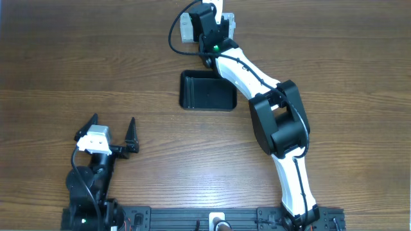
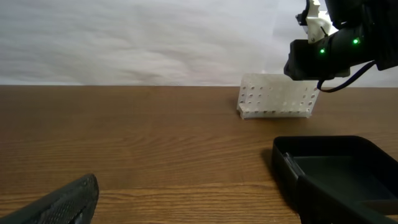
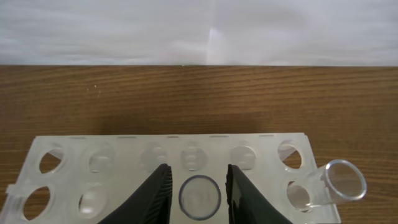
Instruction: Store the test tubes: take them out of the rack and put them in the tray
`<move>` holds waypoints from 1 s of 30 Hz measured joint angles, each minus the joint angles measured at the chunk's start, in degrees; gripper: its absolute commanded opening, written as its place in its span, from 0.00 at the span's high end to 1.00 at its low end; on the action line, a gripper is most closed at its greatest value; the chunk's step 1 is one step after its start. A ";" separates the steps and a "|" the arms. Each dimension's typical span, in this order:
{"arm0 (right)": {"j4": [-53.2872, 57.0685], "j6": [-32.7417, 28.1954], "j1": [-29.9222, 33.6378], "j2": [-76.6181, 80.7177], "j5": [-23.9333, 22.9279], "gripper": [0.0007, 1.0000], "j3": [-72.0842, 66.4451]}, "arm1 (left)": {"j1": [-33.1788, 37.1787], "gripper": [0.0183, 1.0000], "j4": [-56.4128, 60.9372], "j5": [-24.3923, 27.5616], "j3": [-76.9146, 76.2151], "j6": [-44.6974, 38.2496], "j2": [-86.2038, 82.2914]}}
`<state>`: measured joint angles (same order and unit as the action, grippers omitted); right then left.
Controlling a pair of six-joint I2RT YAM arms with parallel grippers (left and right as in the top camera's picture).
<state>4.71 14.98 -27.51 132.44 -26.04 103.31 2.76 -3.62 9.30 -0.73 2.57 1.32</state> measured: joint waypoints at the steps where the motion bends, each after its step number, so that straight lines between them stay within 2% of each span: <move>1: 0.00 0.00 0.00 0.00 -0.02 0.75 0.00 | 0.00 0.00 0.00 0.00 0.00 0.00 0.00; 15: -0.31 -0.26 0.00 0.00 0.00 0.85 0.00 | 0.00 0.00 0.00 0.00 0.00 0.00 0.00; 30: -0.42 -0.48 0.00 0.00 0.00 0.86 0.00 | 0.00 0.00 0.00 0.00 0.00 0.00 0.00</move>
<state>4.29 14.50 -27.51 132.44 -26.04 103.31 2.76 -3.62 9.30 -0.73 2.57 1.32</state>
